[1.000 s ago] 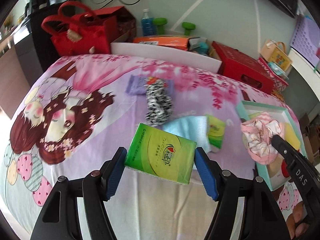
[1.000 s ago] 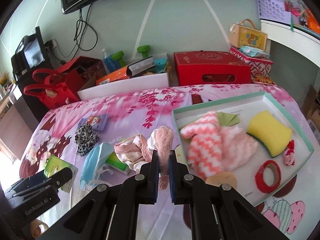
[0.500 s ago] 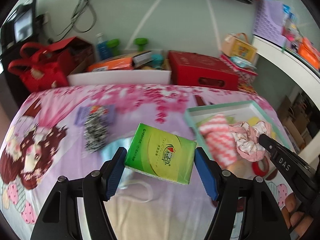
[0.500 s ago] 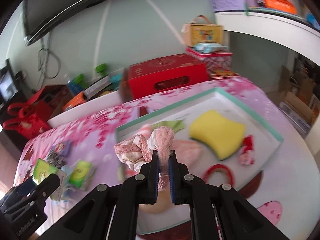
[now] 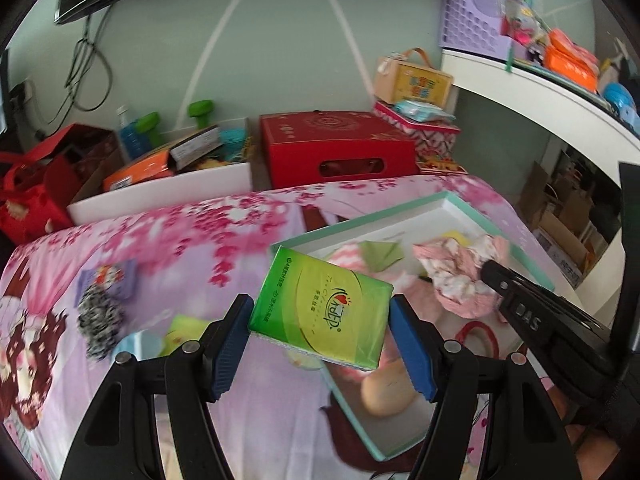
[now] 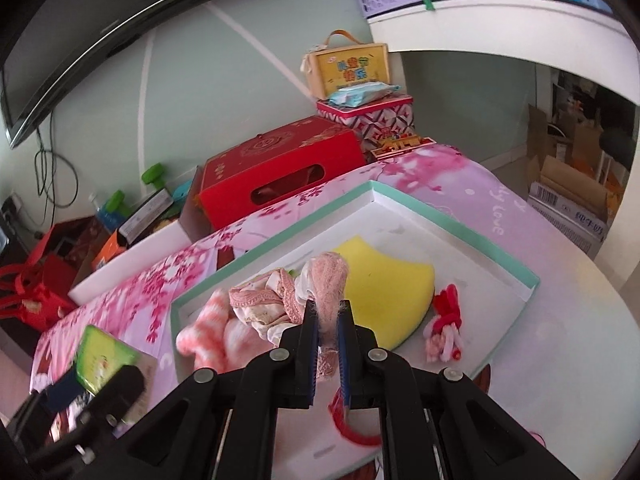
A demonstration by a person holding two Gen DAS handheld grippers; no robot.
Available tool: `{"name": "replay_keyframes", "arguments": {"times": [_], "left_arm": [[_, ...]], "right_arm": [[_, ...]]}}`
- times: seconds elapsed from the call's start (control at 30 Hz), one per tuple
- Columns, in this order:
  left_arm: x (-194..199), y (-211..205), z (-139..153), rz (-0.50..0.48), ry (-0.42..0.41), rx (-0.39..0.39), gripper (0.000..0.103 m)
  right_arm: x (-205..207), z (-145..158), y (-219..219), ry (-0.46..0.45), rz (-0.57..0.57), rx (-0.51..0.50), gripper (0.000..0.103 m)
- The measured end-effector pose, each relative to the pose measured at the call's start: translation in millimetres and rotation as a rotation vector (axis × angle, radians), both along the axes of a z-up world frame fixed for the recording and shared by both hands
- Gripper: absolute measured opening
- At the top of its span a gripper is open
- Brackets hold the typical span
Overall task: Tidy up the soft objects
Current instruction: 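Carry the green tissue pack and pink cloth bundle over the tray with both grippers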
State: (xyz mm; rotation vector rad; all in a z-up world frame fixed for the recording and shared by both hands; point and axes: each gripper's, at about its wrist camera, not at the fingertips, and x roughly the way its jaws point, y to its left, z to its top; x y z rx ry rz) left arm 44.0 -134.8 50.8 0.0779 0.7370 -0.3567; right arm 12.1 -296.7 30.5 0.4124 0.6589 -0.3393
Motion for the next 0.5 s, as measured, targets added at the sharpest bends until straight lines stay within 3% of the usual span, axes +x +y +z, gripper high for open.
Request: {"name": "replay_keyframes", "arguments": {"times": [0.5], "left_arm": [[40, -31, -12, -0.014, -0.019, 0.014, 0.070]], "right_arm": [[16, -4, -32, 0.012, -0.084, -0.022, 0.009]]}}
